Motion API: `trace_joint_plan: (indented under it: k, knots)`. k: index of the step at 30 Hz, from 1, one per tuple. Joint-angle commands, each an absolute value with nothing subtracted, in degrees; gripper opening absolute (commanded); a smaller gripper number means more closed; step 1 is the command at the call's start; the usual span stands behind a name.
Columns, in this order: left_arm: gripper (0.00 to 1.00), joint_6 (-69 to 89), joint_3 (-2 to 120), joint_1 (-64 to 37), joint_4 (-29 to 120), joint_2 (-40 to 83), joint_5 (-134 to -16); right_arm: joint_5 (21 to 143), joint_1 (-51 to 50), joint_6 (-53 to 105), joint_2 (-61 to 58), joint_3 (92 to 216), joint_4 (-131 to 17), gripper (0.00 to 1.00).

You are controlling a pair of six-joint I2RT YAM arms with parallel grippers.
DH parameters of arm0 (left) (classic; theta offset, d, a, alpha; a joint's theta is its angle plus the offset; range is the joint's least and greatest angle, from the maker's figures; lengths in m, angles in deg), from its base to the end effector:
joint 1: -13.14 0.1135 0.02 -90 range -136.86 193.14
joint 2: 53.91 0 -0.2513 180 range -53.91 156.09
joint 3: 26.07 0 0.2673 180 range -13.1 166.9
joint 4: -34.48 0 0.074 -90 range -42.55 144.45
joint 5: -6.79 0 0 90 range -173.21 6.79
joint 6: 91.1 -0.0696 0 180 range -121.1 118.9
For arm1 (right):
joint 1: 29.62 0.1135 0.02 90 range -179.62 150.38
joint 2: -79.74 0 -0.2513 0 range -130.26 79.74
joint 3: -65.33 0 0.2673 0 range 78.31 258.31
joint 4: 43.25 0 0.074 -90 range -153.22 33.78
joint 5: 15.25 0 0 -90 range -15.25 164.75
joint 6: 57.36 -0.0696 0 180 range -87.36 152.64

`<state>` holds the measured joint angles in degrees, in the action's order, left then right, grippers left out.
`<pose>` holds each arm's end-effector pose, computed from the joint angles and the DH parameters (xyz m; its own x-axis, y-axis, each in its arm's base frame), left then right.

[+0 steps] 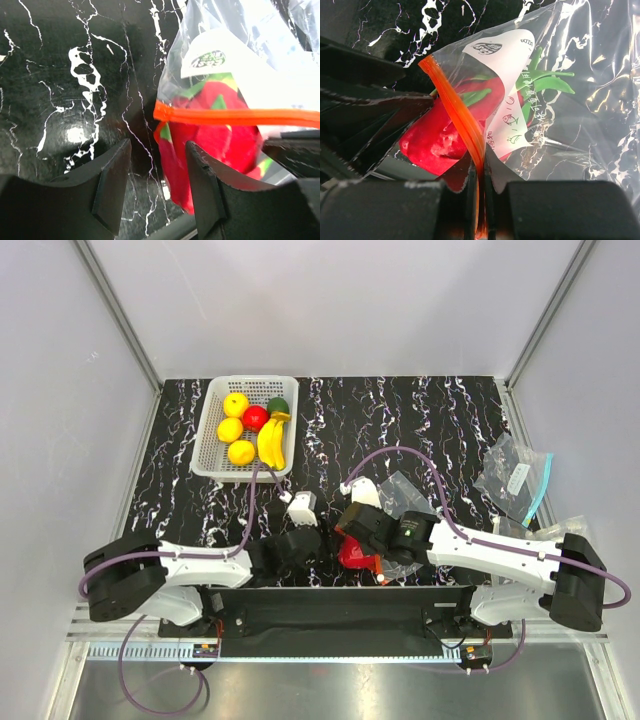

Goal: Place the food in the zip-top bag and seal the zipper
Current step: Place the fake fruit in the zipper food storage bag.

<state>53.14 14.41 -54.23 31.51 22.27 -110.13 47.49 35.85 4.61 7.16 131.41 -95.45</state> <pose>0.1412 -0.2569 0.1280 -0.6705 -0.2720 -0.6902 0.2265 0.8109 -0.5396 0.1456 0.2423 0.2069 -0.6467 -0.4110 -0.6425 -0.4599 0.8822 -0.1013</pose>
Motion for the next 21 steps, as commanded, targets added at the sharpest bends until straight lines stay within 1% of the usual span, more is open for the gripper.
trace_joint_plan:
  k: [1,5,13,16,19,20,21]
  knots:
    - [0.52,51.5,17.6,-53.9,26.2,23.9,-109.8,48.5,36.5,5.1,9.0,132.7,-94.0,0.12]
    - [0.52,51.4,18.1,-53.7,25.2,24.9,-111.5,48.6,36.5,5.1,9.5,132.5,-94.0,0.12]
    - [0.49,52.2,19.9,-51.5,23.0,29.1,-111.1,49.9,36.5,5.9,10.0,131.6,-92.3,0.1]
    - [0.44,52.2,21.1,-51.4,22.3,31.6,-111.2,50.3,36.5,6.3,10.1,131.2,-91.4,0.1]
    - [0.37,51.8,22.0,-51.1,21.4,33.8,-111.3,50.6,36.5,6.7,10.0,131.3,-91.1,0.1]
    - [0.35,51.9,22.2,-50.8,21.0,34.4,-111.1,50.8,36.5,6.8,10.0,131.3,-90.9,0.09]
    - [0.28,51.7,22.2,-50.3,20.2,35.6,-110.5,50.7,36.5,6.9,10.0,131.1,-90.9,0.09]
